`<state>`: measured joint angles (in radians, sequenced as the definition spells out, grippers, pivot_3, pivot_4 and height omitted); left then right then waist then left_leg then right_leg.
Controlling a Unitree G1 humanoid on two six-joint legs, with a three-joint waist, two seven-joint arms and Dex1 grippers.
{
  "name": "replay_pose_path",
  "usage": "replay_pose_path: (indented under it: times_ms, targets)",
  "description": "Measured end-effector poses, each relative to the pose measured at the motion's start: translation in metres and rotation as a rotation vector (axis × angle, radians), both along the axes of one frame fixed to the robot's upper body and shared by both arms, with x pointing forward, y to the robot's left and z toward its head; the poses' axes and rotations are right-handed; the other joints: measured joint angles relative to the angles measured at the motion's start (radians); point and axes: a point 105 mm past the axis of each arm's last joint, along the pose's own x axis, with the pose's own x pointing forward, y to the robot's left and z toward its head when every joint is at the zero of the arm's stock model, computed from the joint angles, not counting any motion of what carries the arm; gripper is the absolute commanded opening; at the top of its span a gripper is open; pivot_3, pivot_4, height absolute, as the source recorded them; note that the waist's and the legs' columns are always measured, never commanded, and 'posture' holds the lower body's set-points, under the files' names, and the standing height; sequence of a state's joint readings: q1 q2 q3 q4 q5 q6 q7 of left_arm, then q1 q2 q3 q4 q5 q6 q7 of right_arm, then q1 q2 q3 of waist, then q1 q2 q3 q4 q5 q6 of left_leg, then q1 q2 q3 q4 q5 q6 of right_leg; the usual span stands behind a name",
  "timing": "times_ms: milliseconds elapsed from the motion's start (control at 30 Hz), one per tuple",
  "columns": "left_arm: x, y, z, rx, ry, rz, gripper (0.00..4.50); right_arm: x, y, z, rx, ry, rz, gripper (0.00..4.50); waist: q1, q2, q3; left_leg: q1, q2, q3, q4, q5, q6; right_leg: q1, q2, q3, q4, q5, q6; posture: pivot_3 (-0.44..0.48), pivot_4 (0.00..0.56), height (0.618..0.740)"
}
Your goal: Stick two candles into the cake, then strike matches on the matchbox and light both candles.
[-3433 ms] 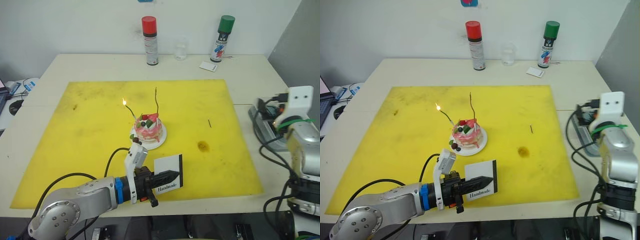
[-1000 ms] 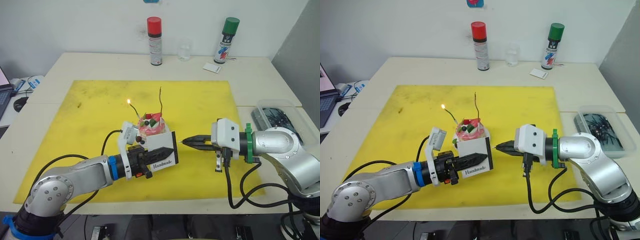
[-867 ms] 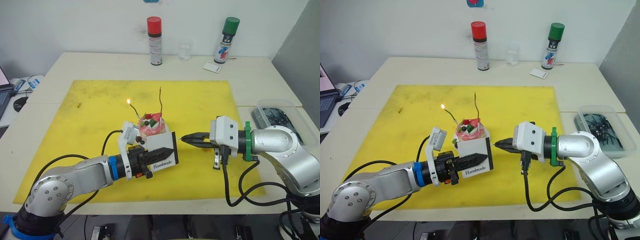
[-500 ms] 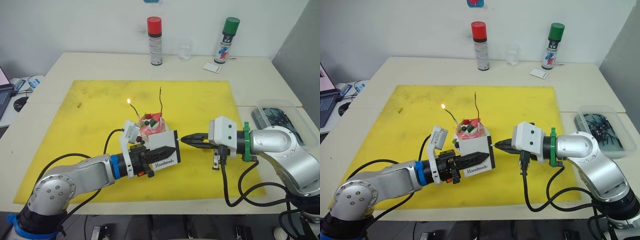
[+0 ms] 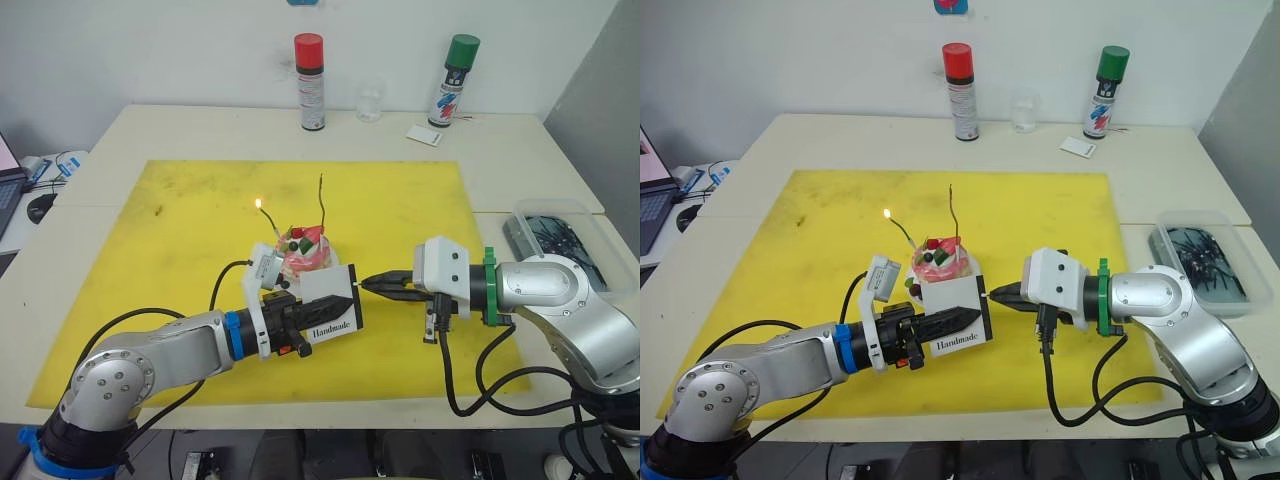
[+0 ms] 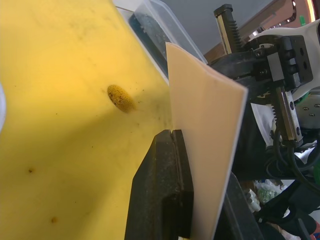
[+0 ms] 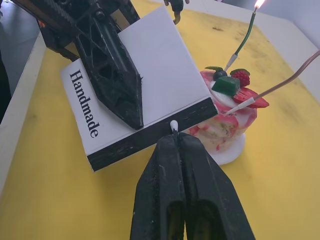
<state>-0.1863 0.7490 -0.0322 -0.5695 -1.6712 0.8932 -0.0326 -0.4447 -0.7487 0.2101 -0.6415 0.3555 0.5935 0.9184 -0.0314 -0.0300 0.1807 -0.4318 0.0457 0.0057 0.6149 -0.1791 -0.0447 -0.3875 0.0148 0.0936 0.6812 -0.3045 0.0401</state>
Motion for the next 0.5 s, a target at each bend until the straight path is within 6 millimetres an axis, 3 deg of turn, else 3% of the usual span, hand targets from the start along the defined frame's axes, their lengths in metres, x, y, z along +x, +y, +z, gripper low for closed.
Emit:
replay_pose_path:
  times_ms: [233,367,500]
  targets:
    - [-0.010,0.002,-0.003,0.054,-0.001,-0.052,0.00,0.010,0.004,0.002,0.041,-0.046,-0.054,0.03,-0.002,0.000,0.000,0.000,0.000,0.000,0.000,0.000,0.000,0.000,0.001,0.000,0.000,0.000,0.000,0.000,0.150,0.740]
    - [-0.051,0.009,-0.014,0.148,0.048,-0.233,0.00,0.040,0.001,0.028,0.152,-0.157,-0.195,0.03,-0.008,0.000,0.000,0.000,0.001,0.000,0.000,0.000,0.000,-0.002,0.001,0.001,0.001,0.000,-0.001,0.000,0.150,0.740]
    - [-0.054,0.021,-0.016,0.168,0.063,-0.227,0.00,0.045,-0.002,0.045,0.216,-0.200,-0.229,0.03,0.003,0.000,0.000,0.000,0.001,0.000,-0.001,0.000,0.000,-0.001,0.000,-0.001,0.001,-0.001,-0.002,0.000,0.150,0.740]
